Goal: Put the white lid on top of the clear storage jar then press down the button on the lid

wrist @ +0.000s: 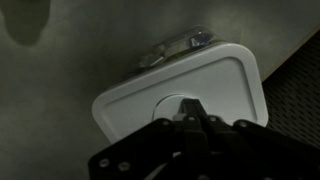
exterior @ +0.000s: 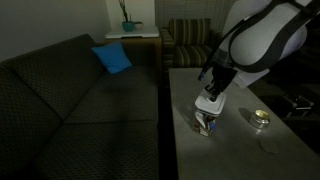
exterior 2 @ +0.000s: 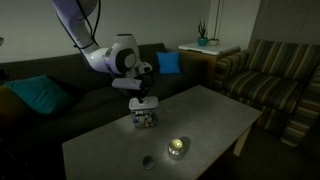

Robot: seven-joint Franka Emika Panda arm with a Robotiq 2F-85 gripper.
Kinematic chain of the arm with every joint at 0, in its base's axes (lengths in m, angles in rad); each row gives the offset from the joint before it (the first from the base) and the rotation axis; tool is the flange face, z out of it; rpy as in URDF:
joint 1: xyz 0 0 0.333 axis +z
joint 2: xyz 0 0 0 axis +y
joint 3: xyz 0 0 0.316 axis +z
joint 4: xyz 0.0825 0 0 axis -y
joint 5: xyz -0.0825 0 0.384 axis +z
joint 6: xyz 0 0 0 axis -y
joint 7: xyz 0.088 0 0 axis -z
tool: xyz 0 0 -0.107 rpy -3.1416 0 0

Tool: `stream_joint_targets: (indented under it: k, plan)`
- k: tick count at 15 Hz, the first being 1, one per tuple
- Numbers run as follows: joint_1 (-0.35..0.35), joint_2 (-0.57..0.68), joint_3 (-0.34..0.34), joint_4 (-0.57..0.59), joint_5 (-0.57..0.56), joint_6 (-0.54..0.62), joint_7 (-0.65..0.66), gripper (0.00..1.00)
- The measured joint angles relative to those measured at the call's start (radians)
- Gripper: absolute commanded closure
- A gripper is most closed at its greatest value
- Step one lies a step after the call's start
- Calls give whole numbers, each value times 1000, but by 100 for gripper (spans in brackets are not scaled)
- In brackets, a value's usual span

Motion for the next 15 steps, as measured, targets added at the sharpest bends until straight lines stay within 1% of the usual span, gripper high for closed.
stream_joint_targets:
  k: [11,15]
  plan:
    - [0,34,0,75,0,-56,-3,100]
    - [0,56,4,126,0,-118,-8,100]
